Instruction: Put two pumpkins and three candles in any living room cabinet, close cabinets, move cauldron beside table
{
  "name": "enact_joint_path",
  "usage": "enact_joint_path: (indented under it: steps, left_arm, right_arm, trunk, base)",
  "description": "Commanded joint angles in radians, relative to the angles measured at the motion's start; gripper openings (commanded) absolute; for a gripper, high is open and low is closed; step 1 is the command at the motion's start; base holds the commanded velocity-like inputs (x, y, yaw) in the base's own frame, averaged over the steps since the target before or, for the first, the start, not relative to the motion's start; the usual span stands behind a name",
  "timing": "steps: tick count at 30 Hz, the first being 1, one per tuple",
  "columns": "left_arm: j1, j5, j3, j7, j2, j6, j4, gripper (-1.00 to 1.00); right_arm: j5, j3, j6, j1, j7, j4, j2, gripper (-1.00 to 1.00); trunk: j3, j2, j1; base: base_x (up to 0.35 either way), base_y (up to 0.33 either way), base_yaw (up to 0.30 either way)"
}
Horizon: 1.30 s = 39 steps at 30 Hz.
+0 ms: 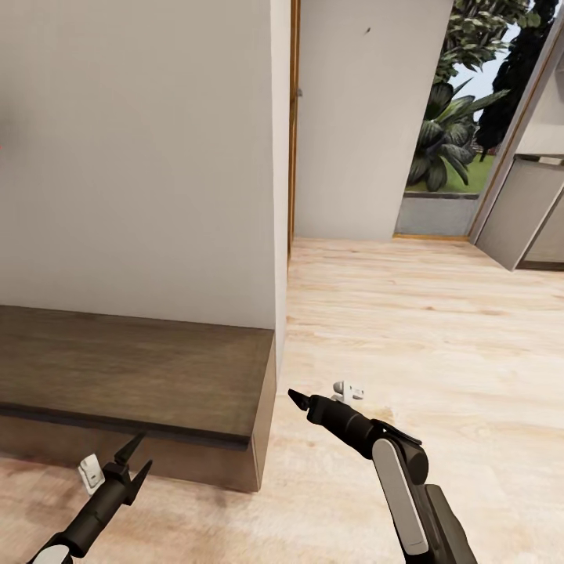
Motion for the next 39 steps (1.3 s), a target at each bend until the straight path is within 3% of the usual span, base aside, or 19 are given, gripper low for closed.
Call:
enact_joint_path:
  steps: [1, 39]
  left_arm:
    - [-0.001, 0.006, 0.001, -0.001, 0.000, 0.008, 0.000, 1.00]
    - [-0.001, 0.003, 0.000, 0.003, -0.002, 0.003, 0.000, 1.00]
  right_arm:
    - [0.004, -0.001, 0.005, 0.000, 0.005, -0.001, 0.001, 1.00]
    - [-0.005, -0.015, 0.006, -0.002, 0.007, 0.001, -0.002, 1.00]
  trunk:
    - [-0.001, 0.000, 0.000]
    - [-0.001, 0.000, 0.000]
  base:
    - [0.000, 0.000, 0.000]
    - [0.031, 0.005, 0.000]
